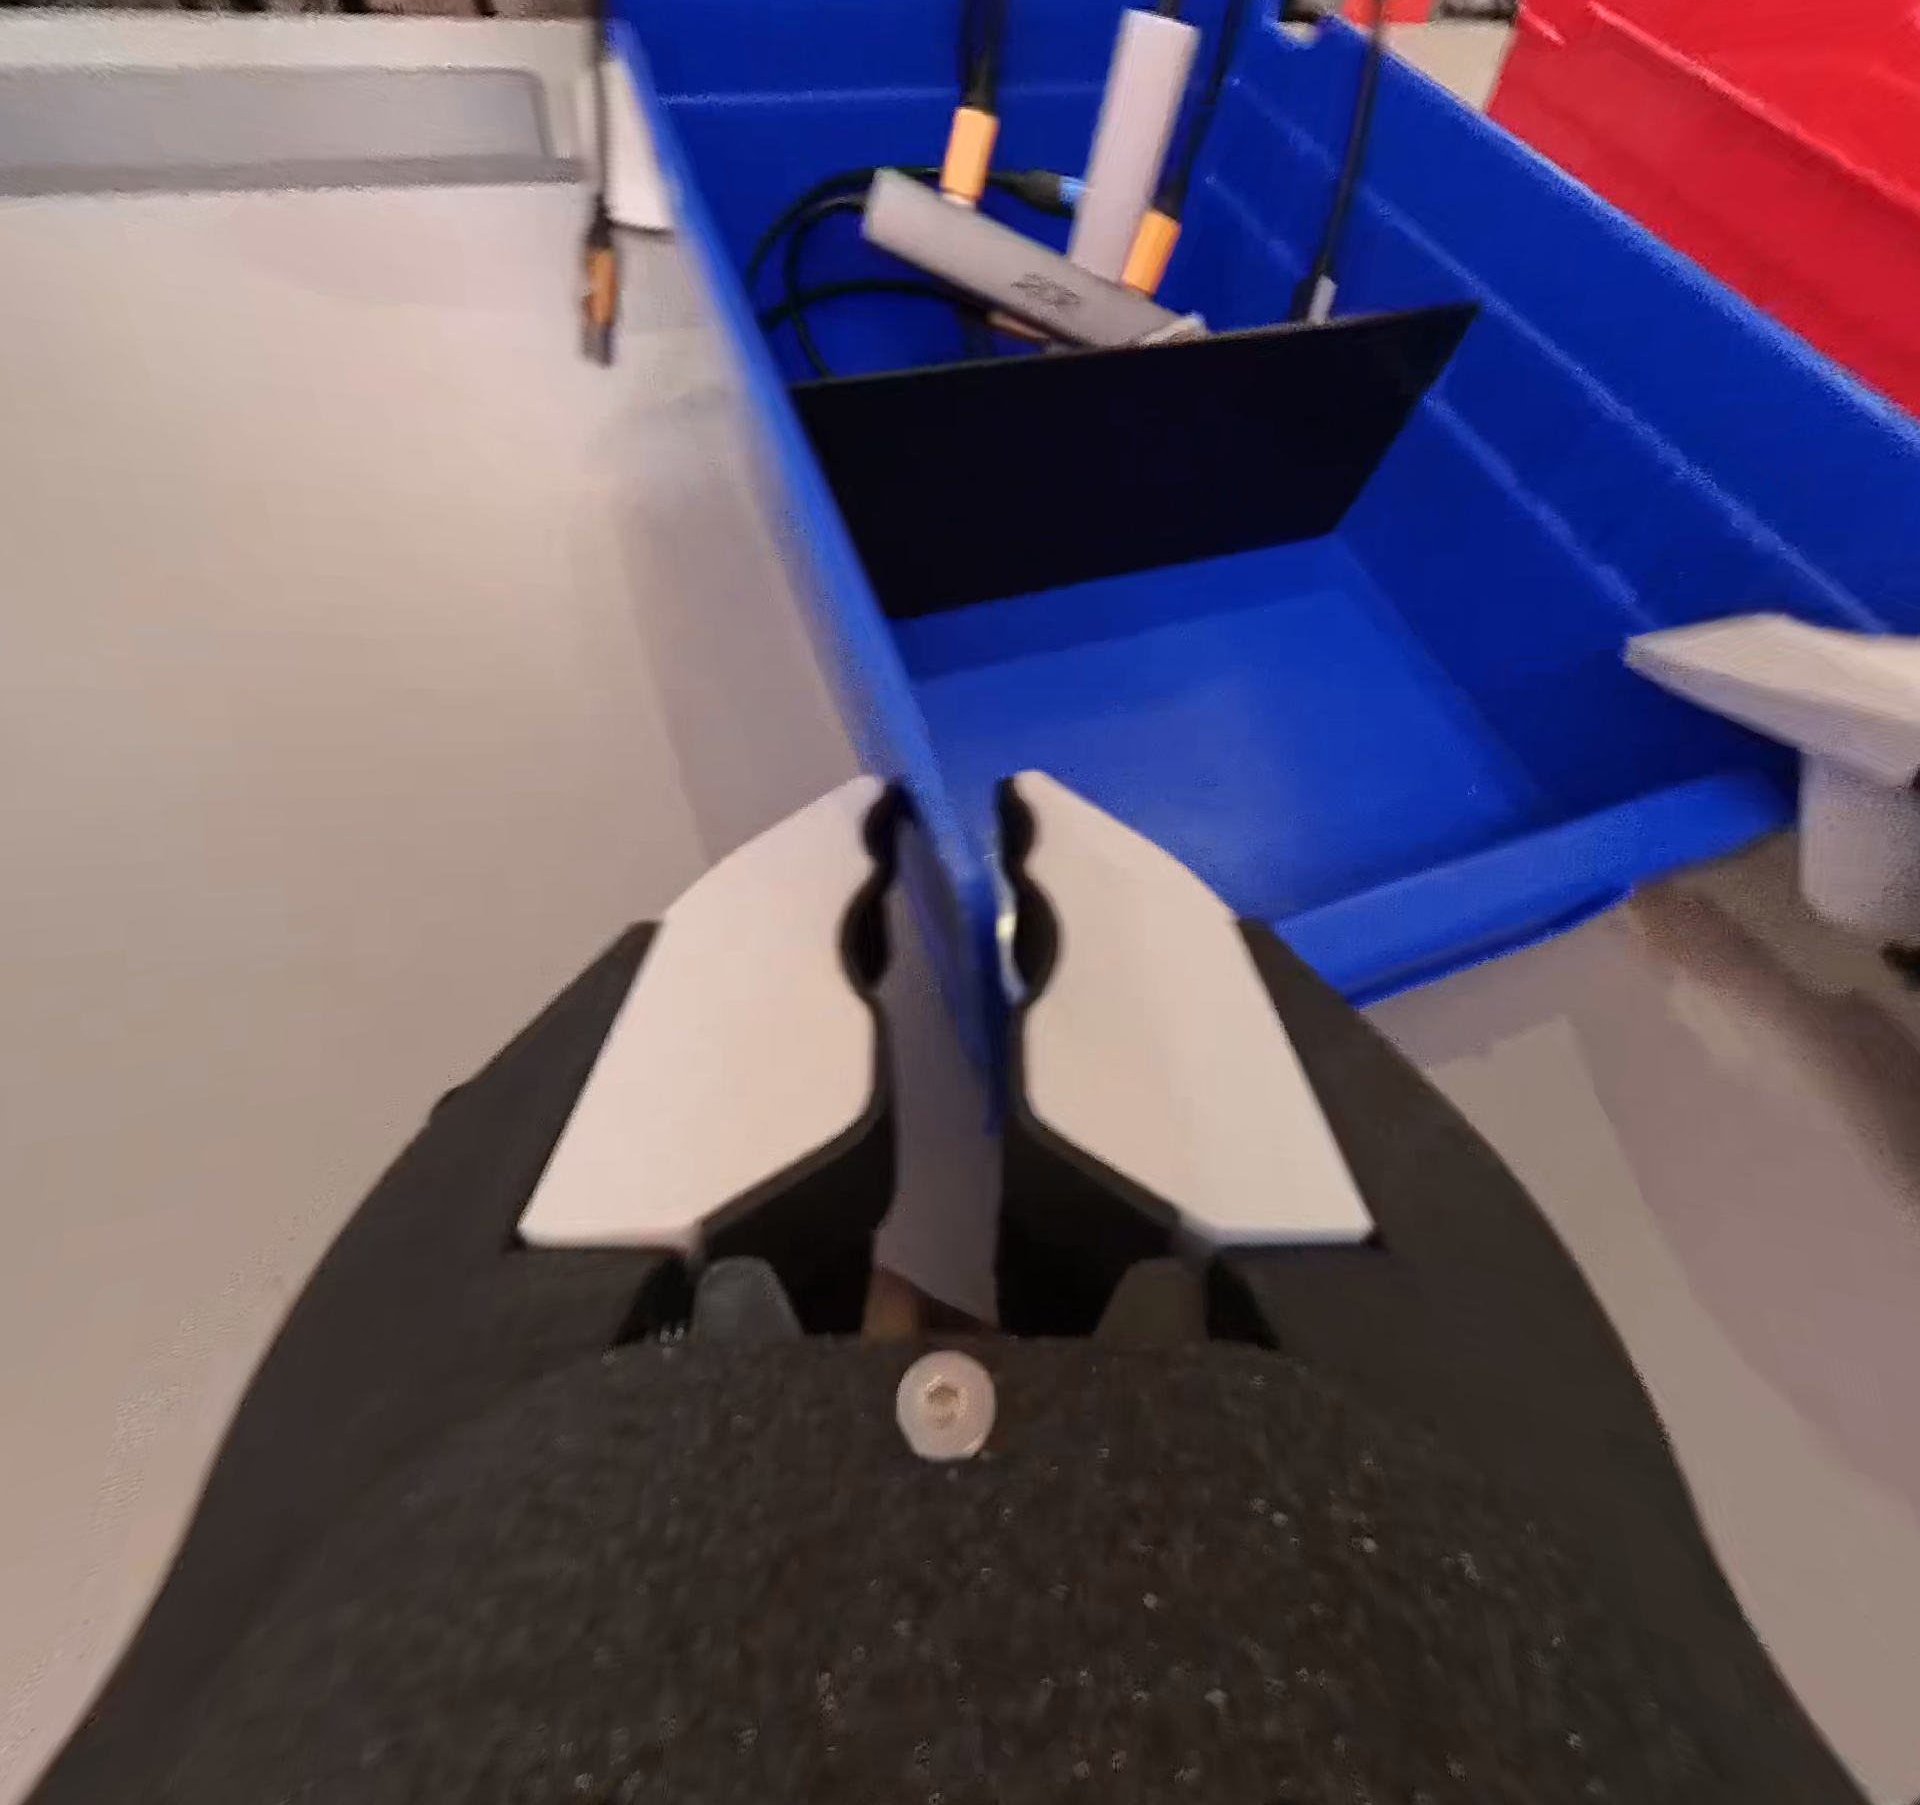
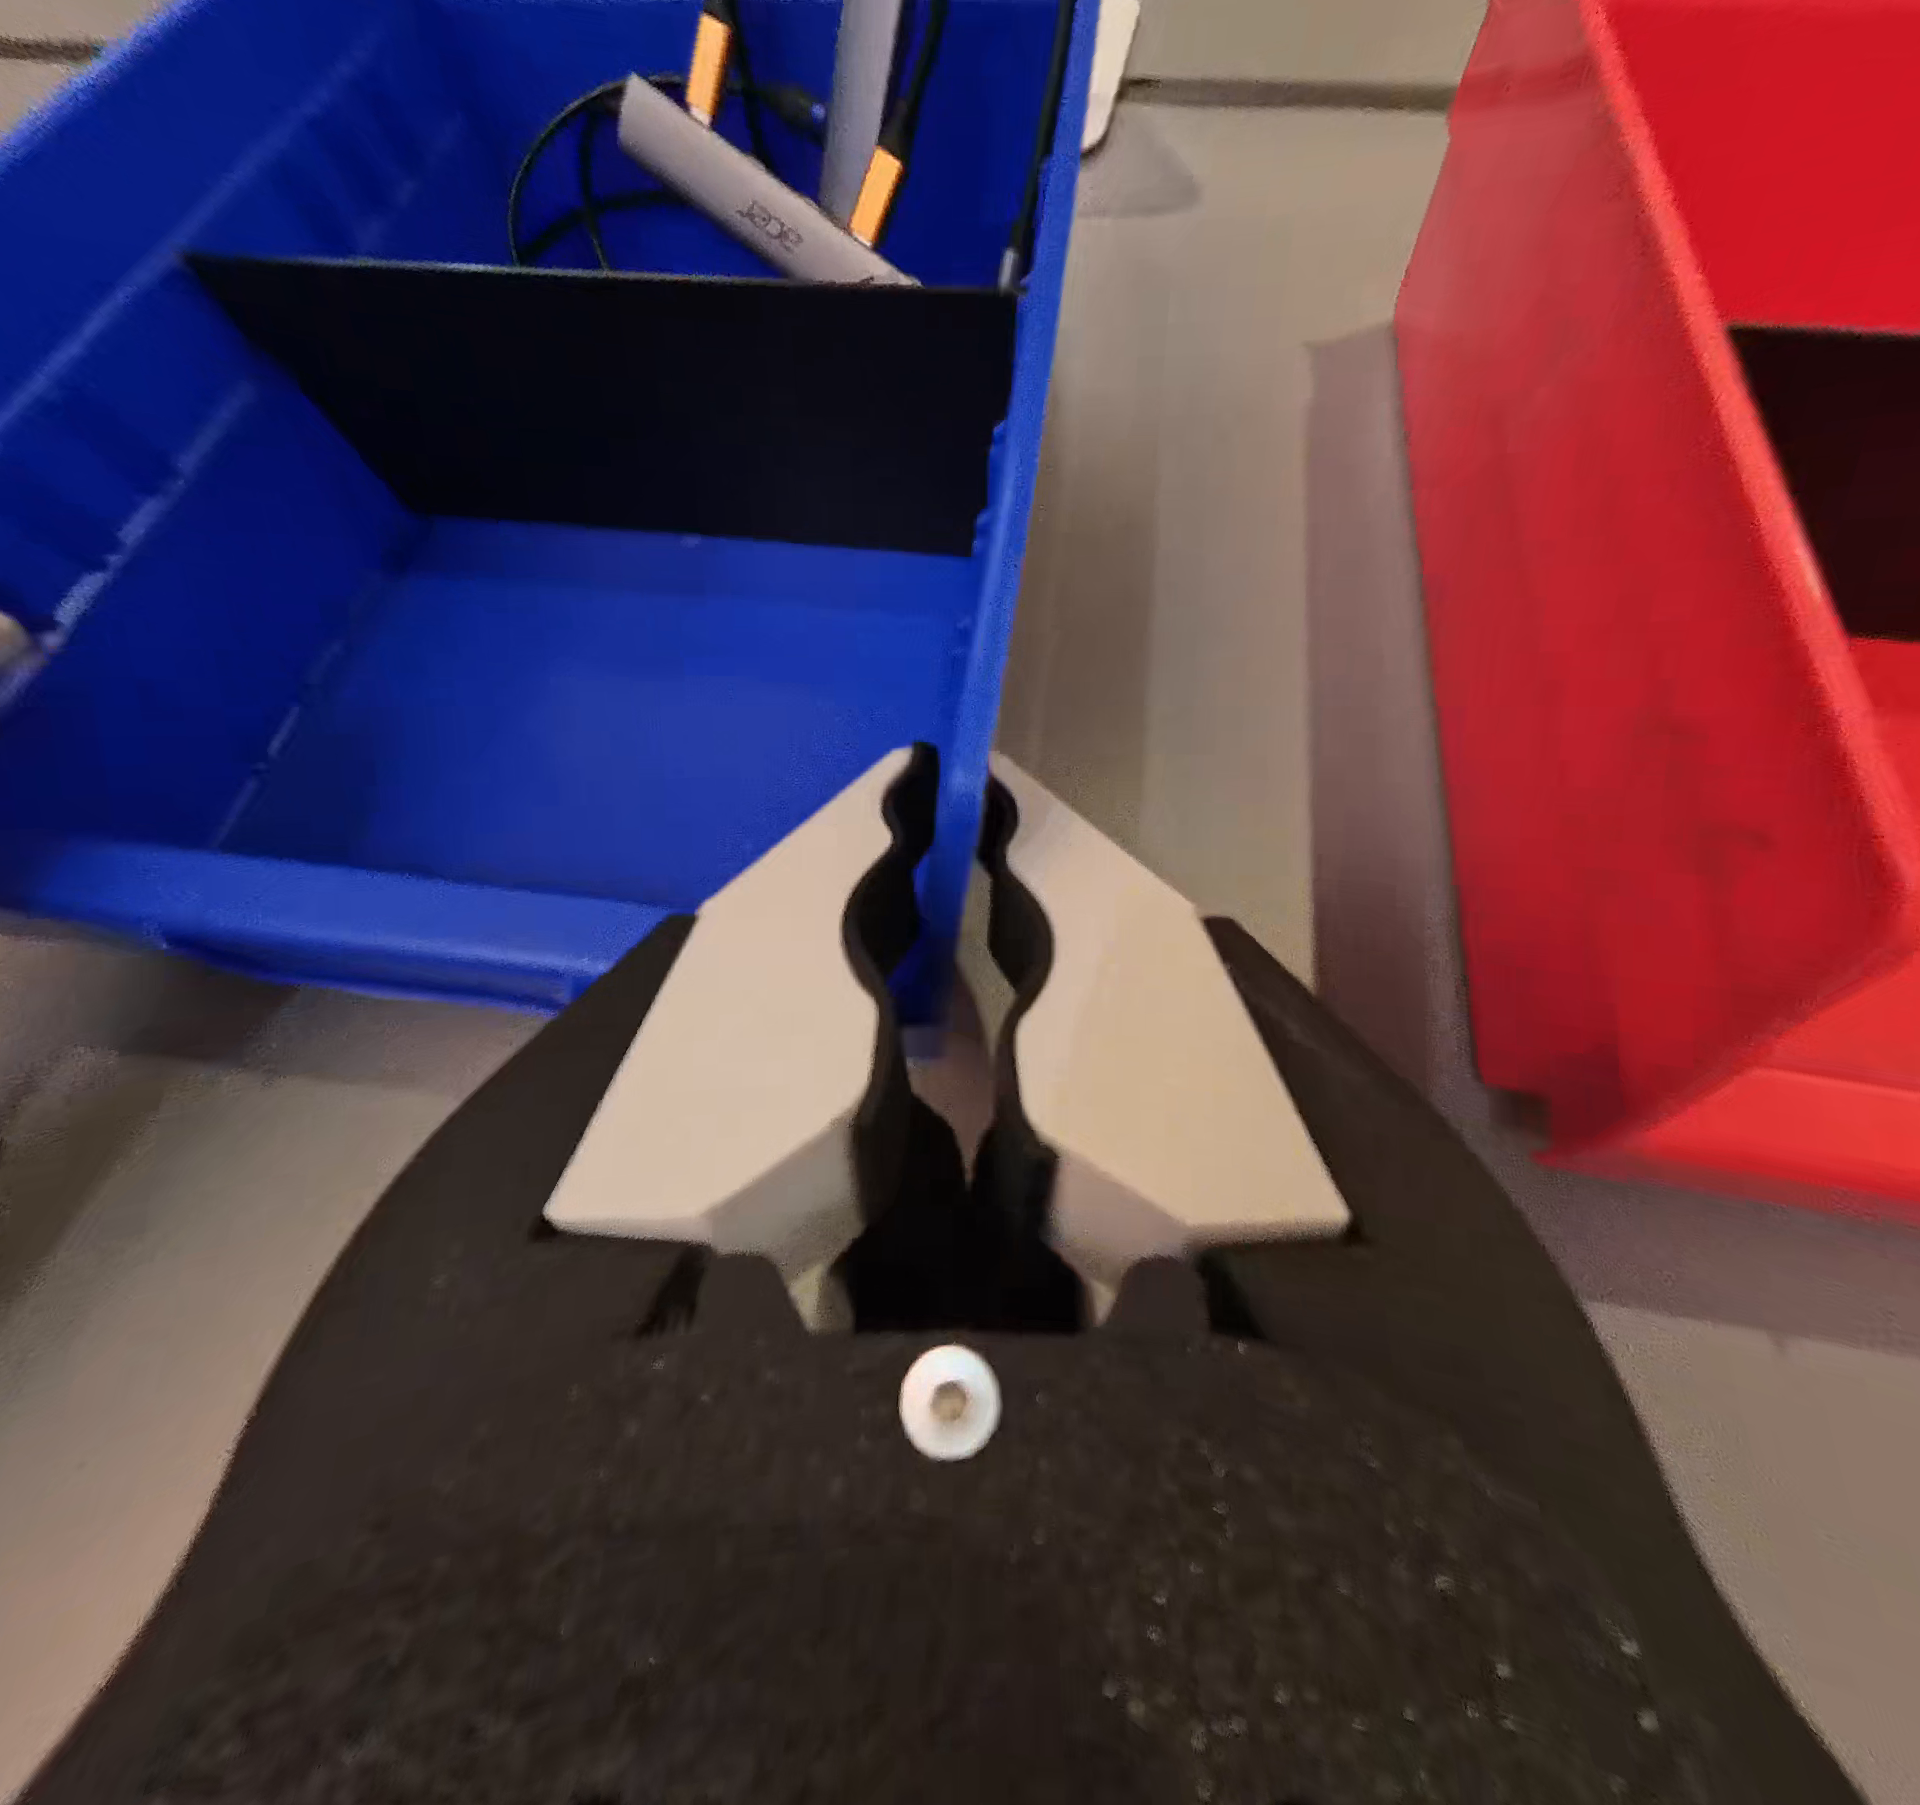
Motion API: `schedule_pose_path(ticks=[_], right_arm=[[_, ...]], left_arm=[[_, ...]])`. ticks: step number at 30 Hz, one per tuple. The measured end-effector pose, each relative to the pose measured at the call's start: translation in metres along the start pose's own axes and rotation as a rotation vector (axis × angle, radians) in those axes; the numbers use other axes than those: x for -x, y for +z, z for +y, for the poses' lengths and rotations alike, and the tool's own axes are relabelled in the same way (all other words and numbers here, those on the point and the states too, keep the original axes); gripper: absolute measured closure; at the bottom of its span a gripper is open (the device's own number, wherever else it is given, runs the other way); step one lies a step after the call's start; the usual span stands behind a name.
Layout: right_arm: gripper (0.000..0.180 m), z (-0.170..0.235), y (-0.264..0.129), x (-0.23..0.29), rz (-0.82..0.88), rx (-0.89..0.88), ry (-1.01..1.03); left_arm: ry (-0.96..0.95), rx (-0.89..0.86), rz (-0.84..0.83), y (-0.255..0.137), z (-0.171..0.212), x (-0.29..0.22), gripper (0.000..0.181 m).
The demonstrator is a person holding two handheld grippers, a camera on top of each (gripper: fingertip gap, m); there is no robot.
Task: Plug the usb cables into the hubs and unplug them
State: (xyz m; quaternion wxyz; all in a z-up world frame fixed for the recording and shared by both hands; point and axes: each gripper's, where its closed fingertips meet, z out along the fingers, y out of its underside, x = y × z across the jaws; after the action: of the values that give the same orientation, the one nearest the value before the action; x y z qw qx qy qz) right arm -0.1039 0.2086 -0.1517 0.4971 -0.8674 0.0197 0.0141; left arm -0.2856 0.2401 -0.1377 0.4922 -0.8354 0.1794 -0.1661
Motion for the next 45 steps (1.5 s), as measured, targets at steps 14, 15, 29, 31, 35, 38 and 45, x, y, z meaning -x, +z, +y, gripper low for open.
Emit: schedule_pose_path(ticks=[14,15,29,31,35,38,45], right_arm=[[0.176,-0.032,-0.002,0.132,-0.014,-0.086,-0.085],[0.176,-0.032,0.002,0.15,-0.038,-0.078,-0.091],[0.172,-0.028,0.045,0.283,-0.14,-0.014,-0.13],[0.17,-0.028,0.042,0.285,-0.192,-0.014,-0.139],[0.164,-0.026,0.008,0.285,-0.402,-0.03,-0.161],[0.154,-0.01,-0.039,0.288,-0.726,0.026,-0.197],[0.137,0.047,-0.085,0.166,-0.877,0.051,-0.314]], left_arm=[[0.028,-0.003,-0.194,-0.063,-0.012,0.121,0.178],[0.039,-0.009,-0.201,-0.069,-0.013,0.139,0.178],[-0.107,-0.03,-0.252,-0.091,0.01,0.282,0.178],[-0.112,-0.031,-0.252,-0.091,0.009,0.283,0.178],[-0.169,-0.092,-0.287,-0.101,0.002,0.285,0.172],[-0.215,-0.217,-0.305,-0.122,-0.015,0.284,0.158],[-0.227,-0.344,-0.395,-0.153,-0.026,0.281,0.155]])
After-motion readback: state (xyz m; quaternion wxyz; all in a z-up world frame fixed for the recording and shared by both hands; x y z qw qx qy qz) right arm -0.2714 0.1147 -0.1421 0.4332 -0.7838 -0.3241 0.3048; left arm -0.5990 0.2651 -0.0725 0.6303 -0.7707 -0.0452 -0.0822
